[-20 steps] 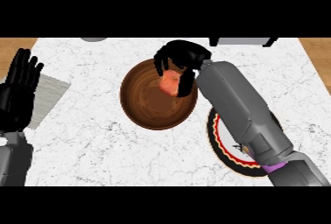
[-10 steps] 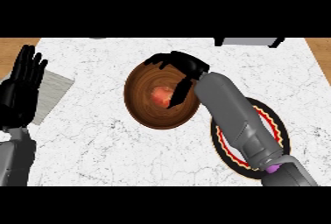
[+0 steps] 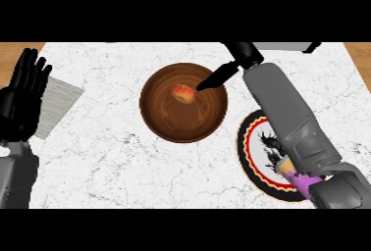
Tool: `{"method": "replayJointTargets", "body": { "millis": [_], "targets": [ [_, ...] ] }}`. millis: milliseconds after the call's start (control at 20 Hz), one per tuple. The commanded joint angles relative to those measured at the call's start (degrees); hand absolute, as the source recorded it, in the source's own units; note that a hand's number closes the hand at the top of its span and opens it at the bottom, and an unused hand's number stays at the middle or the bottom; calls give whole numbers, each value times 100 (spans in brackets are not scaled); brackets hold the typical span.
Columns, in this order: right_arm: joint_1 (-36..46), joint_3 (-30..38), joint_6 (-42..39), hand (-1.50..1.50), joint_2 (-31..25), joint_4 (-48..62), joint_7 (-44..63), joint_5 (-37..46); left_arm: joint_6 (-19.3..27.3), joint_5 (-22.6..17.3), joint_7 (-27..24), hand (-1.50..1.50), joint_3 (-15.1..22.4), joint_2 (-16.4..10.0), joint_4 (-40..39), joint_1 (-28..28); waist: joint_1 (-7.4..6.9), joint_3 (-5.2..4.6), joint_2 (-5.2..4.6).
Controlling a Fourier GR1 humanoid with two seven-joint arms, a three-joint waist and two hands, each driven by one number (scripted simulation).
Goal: Pick the squash from the plate and place it in the bowl
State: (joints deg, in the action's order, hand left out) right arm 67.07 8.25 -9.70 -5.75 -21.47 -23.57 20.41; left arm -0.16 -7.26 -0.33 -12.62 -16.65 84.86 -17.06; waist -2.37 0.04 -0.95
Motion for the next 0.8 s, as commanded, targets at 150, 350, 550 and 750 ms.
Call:
{"method": "replayJointTargets", "body": {
  "millis": [150, 350, 550, 750],
  "targets": [
    [182, 771, -439, -150, -1088, 690, -149, -515, 12, -3, 32, 0, 75, 74, 114, -59, -118, 5, -65],
    [-14, 909, -1014, -150, -1596, 903, -652, -615, 3, 32, -47, 0, 45, 31, -149, -241, -157, 11, -142],
    [-205, 983, -1357, -150, -2017, 1064, -961, -631, 147, 168, -93, 0, 267, 275, 25, -219, -220, 22, -160],
    [-181, 1013, -1692, -150, -2381, 1192, -1015, -618, -73, -1, 4, 0, 145, 61, 32, -304, -370, 28, -198]
  ]
}}
